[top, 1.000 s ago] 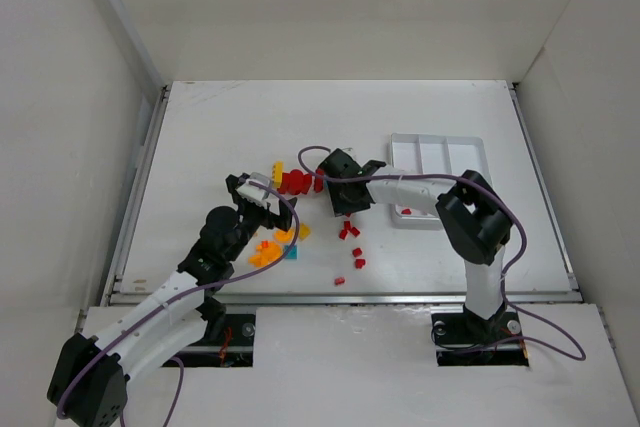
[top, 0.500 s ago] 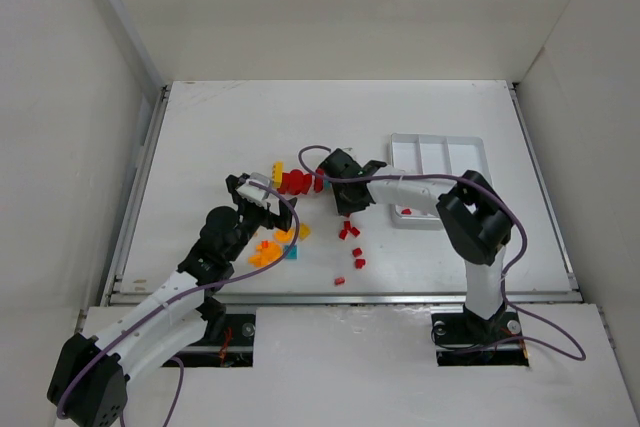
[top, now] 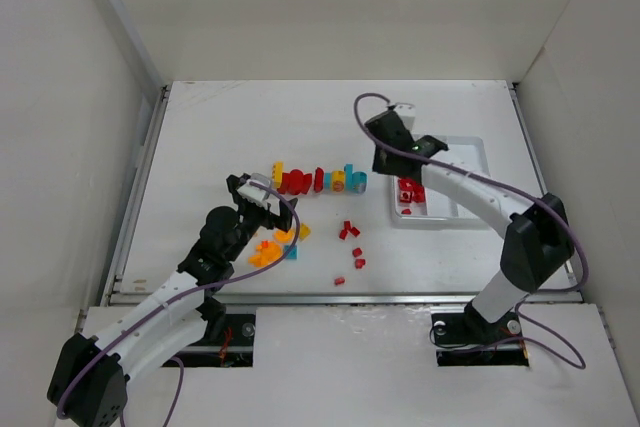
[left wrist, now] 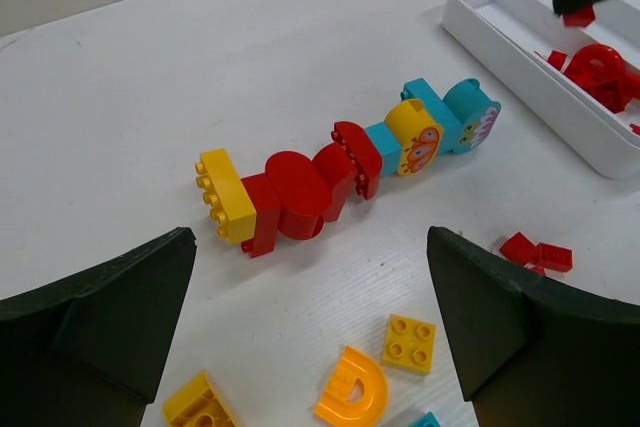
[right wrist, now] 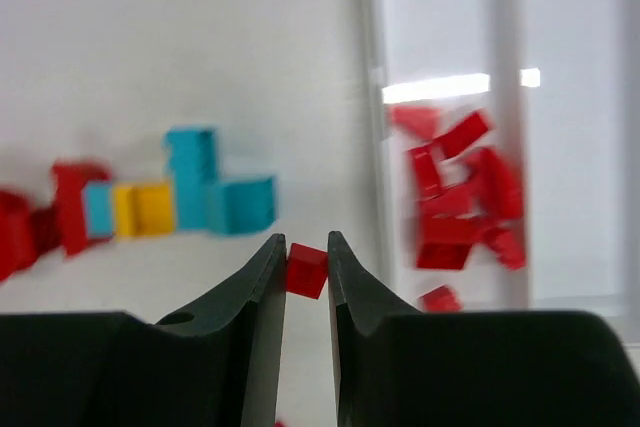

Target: Sort the legos into containers by color

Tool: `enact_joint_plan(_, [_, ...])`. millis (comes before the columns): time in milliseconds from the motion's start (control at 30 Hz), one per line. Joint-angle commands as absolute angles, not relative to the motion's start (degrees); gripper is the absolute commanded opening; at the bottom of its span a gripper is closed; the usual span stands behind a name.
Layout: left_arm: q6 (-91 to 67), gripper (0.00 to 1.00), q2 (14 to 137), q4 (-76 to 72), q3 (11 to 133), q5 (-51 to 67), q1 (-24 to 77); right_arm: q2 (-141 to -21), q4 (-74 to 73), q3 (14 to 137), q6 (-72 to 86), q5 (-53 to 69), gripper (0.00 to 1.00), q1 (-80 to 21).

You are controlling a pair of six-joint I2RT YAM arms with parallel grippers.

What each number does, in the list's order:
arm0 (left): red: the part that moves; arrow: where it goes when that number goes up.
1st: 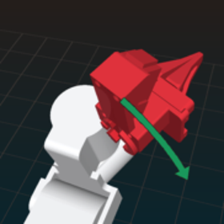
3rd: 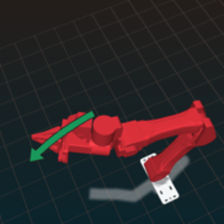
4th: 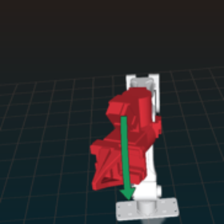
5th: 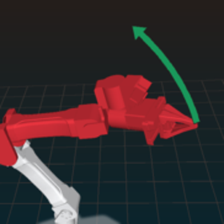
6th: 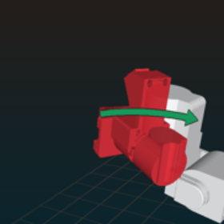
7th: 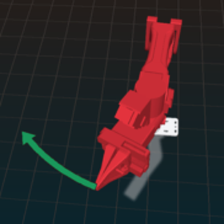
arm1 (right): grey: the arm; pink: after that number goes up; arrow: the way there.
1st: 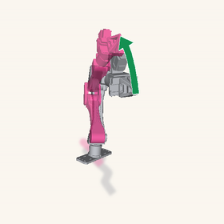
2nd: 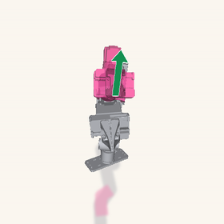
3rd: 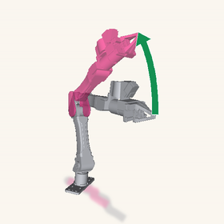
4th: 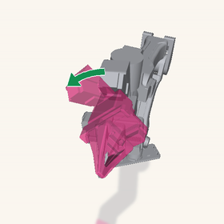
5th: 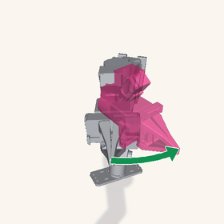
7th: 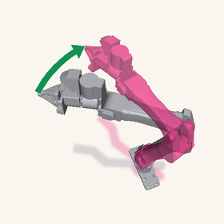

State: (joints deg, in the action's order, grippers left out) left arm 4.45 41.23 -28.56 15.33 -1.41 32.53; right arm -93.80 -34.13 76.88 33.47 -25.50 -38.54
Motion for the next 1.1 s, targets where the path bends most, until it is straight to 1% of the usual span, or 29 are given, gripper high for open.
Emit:
enact_joint_plan(0, [4.92, 1.0, 40.17, -32.43, 14.77, -0.35, 32.7, -94.13, -35.16, 74.88, 35.77, -28.31, 0.0, -31.57])
enact_joint_plan(100, [4.92, 1.0, 39.64, -32.43, 14.77, -0.35, 32.7, -96.05, -32.0, 74.88, 33.76, -26.64, 0.0, -26.55])
enact_joint_plan(200, [4.92, 1.0, 39.64, -32.43, 14.77, -0.35, 32.7, -99.65, -31.99, 78.13, 31.57, -25.58, 0.0, -23.3])
enact_joint_plan(233, [4.92, 1.0, 39.64, -32.43, 14.77, -0.35, 32.7, -100.54, -31.99, 79.0, 30.68, -25.05, 0.01, -22.77])
enact_joint_plan(267, [4.92, 1.0, 39.64, -32.43, 14.77, -0.35, 32.7, -101.33, -31.99, 79.97, 29.8, -25.05, 0.04, -22.24])
enact_joint_plan(333, [4.92, 1.0, 39.64, -32.43, 14.77, -0.35, 32.7, -103.27, -32.86, 82.61, 27.52, -25.05, 0.16, -22.24])
enact_joint_plan(367, [4.92, 1.0, 39.64, -32.43, 14.77, -0.35, 32.7, -103.27, -33.39, 83.4, 26.9, -24.53, 0.32, -22.24])
enact_joint_plan(433, [4.92, 1.0, 39.64, -32.43, 14.77, -0.35, 32.7, -103.89, -33.92, 84.72, 24.97, -23.65, 0.47, -22.24])
enact_joint_plan(467, [4.92, 1.0, 39.64, -32.43, 14.77, -0.35, 32.7, -103.89, -33.93, 84.73, 24.96, -23.12, 0.58, -22.24])
enact_joint_plan(500, [4.92, 1.0, 39.64, -32.43, 14.77, -0.35, 32.7, -103.89, -34.53, 85.51, 24.26, -22.42, 0.63, -22.24])
enact_joint_plan(600, [4.92, 1.0, 39.64, -32.43, 14.24, -0.35, 32.7, -102.66, -35.16, 86.04, 23.73, -21.8, 0.71, -22.24])
enact_joint_plan(700, [4.92, 1.0, 39.64, -32.43, 14.24, -0.35, 32.7, -99.41, -35.68, 85.34, 21.72, -21.18, 0.71, -25.21])
enact_joint_plan(800, [4.92, 1.0, 39.64, -32.43, 14.24, -0.35, 32.7, -95.63, -33.06, 80.96, 16.64, -20.31, 0.72, -33.64])
enact_joint_plan(867, [4.92, 1.0, 39.64, -32.43, 14.24, -0.35, 32.7, -95.01, -29.38, 76.41, 13.02, -14.88, 0.72, -40.39])
enact_joint_plan(933, [4.92, 1.0, 39.64, -32.43, 14.24, -0.35, 32.7, -94.48, -27.26, 73.67, 9.85, -10.13, 0.72, -43.58])
enact_joint_plan(967, [4.92, 1.0, 39.64, -32.43, 14.24, -0.35, 32.7, -95.35, -26.46, 72.61, 9.84, -7.41, 0.71, -45.59])
enact_joint_plan(1000, [4.92, 1.0, 39.64, -32.43, 14.24, -0.35, 32.7, -97.01, -26.46, 71.99, 10.63, -7.38, 0.69, -45.62])
enact_joint_plan(1033, [4.92, 1.0, 39.64, -32.43, 14.24, -0.35, 32.7, -98.08, -26.46, 71.98, 12.98, -6.6, 0.62, -46.31])
enact_joint_plan(1067, [4.92, 1.0, 39.64, -32.43, 14.24, -0.35, 32.7, -98.96, -26.46, 71.98, 14.05, -5.81, 0.59, -46.32])
